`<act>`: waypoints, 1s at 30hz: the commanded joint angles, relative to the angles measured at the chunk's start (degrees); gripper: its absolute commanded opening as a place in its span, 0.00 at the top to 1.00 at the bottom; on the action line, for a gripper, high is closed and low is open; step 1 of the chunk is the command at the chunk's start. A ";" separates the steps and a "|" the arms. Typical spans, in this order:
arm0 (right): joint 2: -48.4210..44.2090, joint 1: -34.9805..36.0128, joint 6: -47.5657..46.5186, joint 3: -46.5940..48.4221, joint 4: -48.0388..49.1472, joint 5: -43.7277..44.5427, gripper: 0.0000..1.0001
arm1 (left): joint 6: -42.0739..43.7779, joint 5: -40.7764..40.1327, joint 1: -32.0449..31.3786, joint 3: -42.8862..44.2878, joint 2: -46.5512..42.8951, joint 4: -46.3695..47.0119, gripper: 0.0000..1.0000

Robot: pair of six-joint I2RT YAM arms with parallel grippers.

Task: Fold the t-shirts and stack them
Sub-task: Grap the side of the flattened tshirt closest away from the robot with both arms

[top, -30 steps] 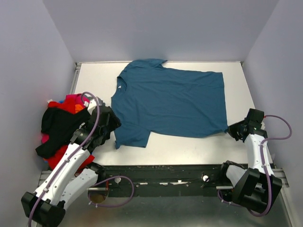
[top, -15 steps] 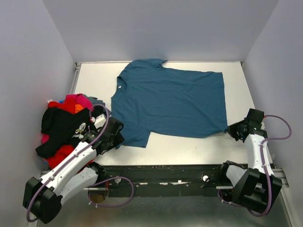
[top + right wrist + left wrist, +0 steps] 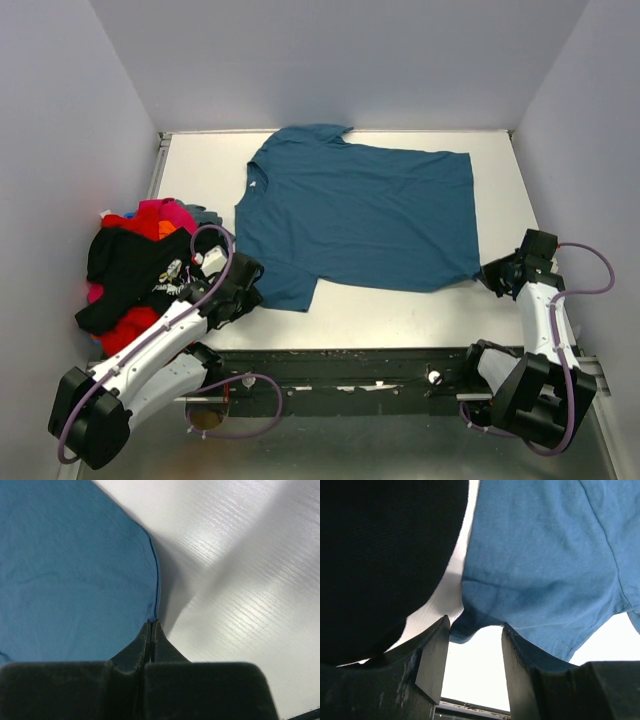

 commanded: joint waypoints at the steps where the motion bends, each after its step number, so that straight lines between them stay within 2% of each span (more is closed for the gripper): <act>1: 0.53 -0.31 -0.87 -0.67 1.14 -1.17 0.99 | -0.08 -1.25 -0.38 -1.39 0.53 5.27 0.48; 3: 0.44 -0.31 -1.04 -0.67 1.22 -1.34 0.99 | 0.54 -0.98 -0.29 -1.49 0.71 6.77 0.62; 6: 0.53 -0.31 -0.96 -0.67 1.05 -1.26 0.99 | 1.33 -1.69 -0.29 -0.26 0.28 5.99 0.96; 7: 0.53 -0.31 -1.13 -0.59 1.05 -1.08 0.99 | 1.68 -1.86 -0.38 0.36 -0.16 5.63 1.00; 16: 0.36 -0.39 -0.69 0.99 -1.32 -0.20 0.99 | 5.55 -1.07 -0.29 8.52 0.09 -0.08 1.00; 24: 0.70 -0.31 1.94 2.75 -3.35 2.09 0.99 | 10.38 -2.83 -0.38 17.05 7.29 3.34 1.00; 30: 5.70 -0.31 7.65 4.42 -2.12 -2.22 0.99 | 13.81 -5.82 0.58 22.50 13.62 8.34 1.00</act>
